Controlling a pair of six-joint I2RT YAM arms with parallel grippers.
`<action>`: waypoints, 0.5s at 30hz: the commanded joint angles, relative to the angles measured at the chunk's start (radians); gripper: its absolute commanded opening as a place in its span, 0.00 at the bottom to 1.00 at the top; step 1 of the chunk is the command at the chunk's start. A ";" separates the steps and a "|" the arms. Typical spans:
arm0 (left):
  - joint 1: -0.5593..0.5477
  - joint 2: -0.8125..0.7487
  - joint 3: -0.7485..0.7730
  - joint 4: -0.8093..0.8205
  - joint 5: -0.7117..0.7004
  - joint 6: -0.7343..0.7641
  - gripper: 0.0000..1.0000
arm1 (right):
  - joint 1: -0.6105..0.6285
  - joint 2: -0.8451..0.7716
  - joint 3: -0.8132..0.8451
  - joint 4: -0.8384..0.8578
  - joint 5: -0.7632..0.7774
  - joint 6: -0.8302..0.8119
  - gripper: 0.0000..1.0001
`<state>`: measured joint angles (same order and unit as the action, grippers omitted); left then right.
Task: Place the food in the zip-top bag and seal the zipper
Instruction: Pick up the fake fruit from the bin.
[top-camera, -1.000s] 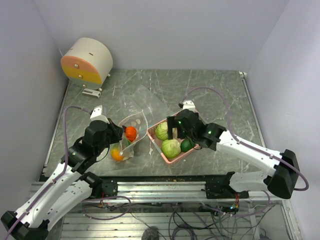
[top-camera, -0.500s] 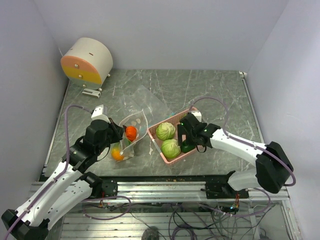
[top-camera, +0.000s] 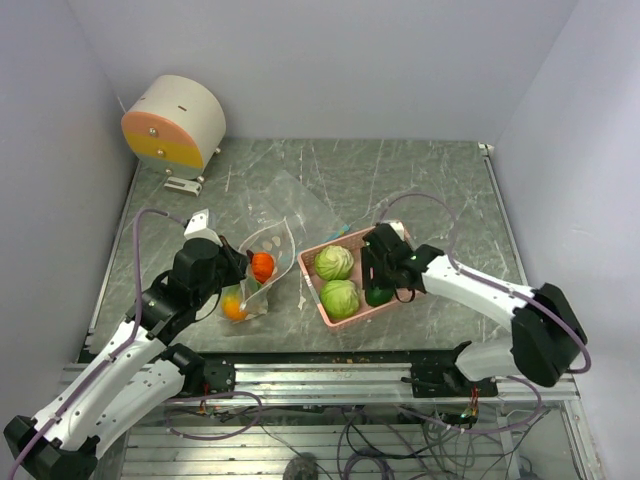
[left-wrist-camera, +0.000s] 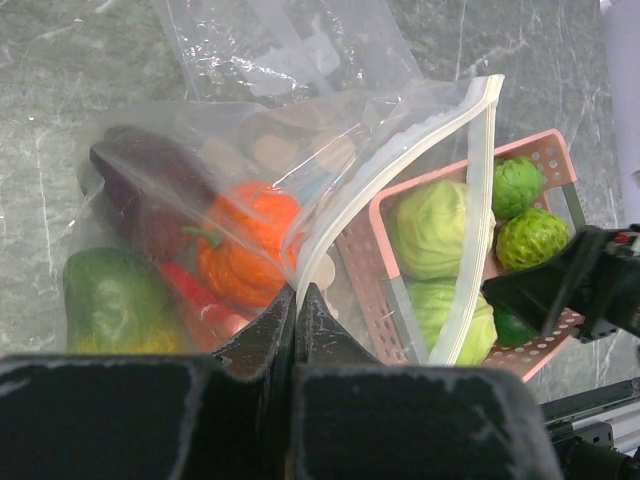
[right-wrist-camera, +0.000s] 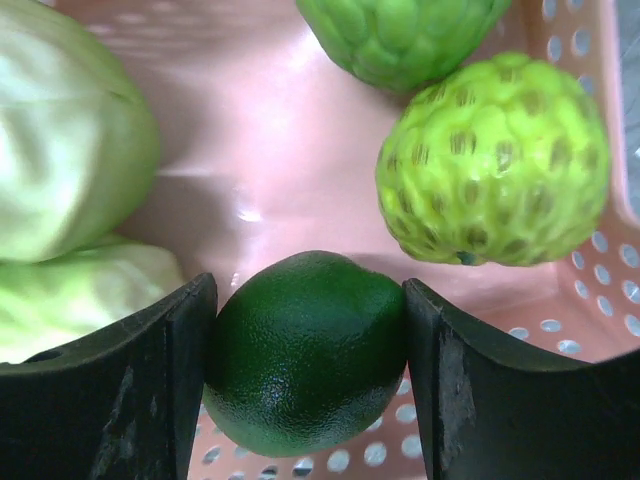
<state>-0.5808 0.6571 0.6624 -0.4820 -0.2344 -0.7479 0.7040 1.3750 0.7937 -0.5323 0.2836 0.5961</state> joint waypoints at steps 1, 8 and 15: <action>-0.007 -0.016 0.003 0.030 0.005 0.005 0.07 | -0.005 -0.126 0.113 -0.070 0.017 -0.021 0.42; -0.007 -0.014 -0.020 0.055 0.017 -0.007 0.07 | -0.003 -0.280 0.202 0.092 -0.243 -0.089 0.37; -0.007 0.007 -0.018 0.072 0.025 -0.015 0.07 | 0.104 -0.219 0.248 0.498 -0.477 -0.037 0.34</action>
<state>-0.5808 0.6556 0.6456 -0.4583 -0.2306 -0.7547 0.7326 1.1011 0.9890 -0.2920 -0.0444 0.5491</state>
